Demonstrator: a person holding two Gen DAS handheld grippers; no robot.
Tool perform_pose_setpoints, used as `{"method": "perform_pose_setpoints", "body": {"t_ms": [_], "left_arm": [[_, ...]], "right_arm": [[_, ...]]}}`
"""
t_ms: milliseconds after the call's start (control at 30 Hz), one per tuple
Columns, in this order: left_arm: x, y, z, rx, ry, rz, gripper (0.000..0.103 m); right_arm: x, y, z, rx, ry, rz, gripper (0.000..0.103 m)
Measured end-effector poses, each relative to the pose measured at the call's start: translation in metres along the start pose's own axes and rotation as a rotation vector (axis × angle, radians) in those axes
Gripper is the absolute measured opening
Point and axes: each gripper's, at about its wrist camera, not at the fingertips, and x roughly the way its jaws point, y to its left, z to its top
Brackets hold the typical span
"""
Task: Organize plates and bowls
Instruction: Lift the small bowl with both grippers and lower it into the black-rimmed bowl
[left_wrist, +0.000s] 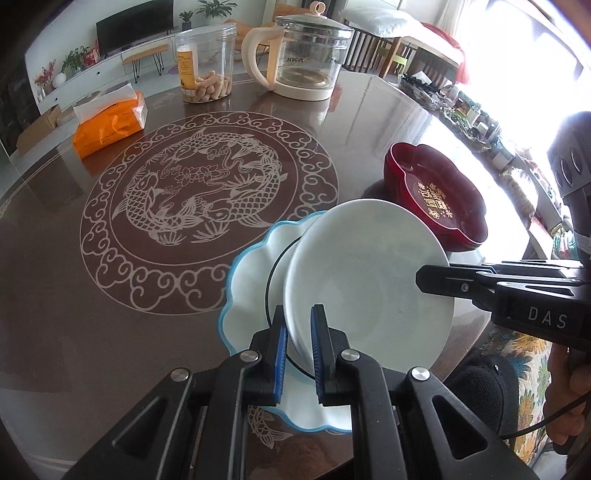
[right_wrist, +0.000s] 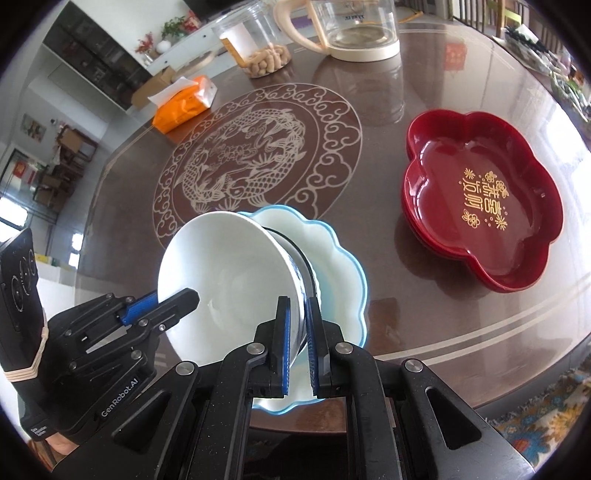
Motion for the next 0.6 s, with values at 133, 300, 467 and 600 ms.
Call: {"method": "perform_pose_setpoints", "body": {"t_ms": [133,300,467,600], "left_arm": [[0.003,0.000,-0.001,0.016,-0.003,0.016,0.012],[0.002,-0.004,-0.004,0.060,-0.021,0.058,0.012],[0.002,-0.007,-0.005,0.098,-0.038,0.117,0.012],[0.000,-0.008,-0.006,0.119,-0.055,0.138,0.012]], "right_arm": [[0.004,0.001,-0.002,-0.006,0.000,-0.001,0.011],[0.008,0.006,-0.005,-0.047,-0.005,-0.026,0.011],[0.008,0.010,-0.006,-0.084,-0.018,-0.047,0.011],[0.008,0.013,-0.009,-0.117,-0.030,-0.066,0.012]]}}
